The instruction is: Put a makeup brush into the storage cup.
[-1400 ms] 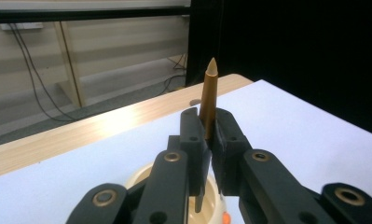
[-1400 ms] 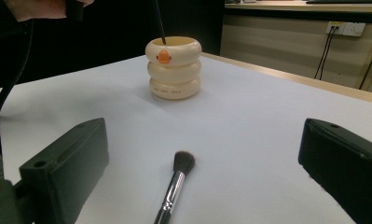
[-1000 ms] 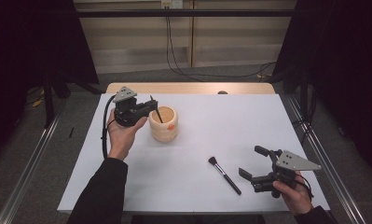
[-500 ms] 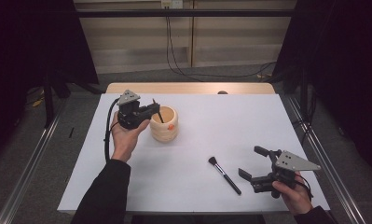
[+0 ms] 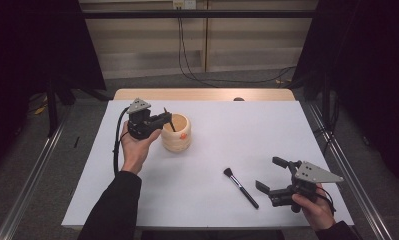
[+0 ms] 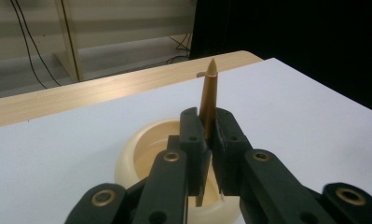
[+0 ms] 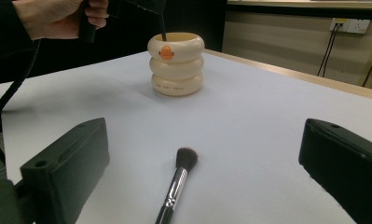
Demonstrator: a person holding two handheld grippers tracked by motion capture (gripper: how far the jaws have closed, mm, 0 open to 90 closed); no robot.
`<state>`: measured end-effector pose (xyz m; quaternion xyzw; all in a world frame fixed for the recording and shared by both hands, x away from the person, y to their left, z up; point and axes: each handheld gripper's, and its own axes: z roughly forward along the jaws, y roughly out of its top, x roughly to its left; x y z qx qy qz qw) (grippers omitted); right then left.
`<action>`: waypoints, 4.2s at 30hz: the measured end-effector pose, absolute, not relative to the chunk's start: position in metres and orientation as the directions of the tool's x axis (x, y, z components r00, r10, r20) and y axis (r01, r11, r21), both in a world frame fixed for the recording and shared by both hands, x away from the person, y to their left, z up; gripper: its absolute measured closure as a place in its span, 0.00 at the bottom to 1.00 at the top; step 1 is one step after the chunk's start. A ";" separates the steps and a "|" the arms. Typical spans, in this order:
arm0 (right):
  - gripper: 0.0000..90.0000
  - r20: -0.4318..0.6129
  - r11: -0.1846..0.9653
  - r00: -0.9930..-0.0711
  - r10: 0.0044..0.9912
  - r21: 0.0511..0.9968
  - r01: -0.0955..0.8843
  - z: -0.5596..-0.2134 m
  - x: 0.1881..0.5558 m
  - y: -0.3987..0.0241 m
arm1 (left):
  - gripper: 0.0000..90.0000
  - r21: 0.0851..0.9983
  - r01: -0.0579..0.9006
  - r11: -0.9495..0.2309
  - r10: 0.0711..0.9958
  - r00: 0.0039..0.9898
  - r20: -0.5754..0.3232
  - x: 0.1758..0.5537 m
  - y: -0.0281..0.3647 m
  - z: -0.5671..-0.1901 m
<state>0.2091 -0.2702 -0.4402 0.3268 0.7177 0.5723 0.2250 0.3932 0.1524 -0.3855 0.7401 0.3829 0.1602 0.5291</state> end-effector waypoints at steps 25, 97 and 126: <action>0.02 0.053 0.126 -0.688 0.724 0.970 0.207 -0.439 0.209 -0.270 | 0.42 0.909 0.390 -0.149 0.748 0.646 -0.155 0.398 0.151 -0.393; 0.01 0.056 0.134 -0.691 0.721 0.967 0.218 -0.441 0.211 -0.268 | 0.02 0.967 0.235 -0.095 0.804 0.591 -0.065 0.258 0.198 -0.408; 0.01 0.073 0.106 -0.673 0.736 0.969 0.221 -0.438 0.212 -0.269 | 0.01 0.968 0.246 -0.054 0.810 0.577 -0.102 0.229 0.216 -0.428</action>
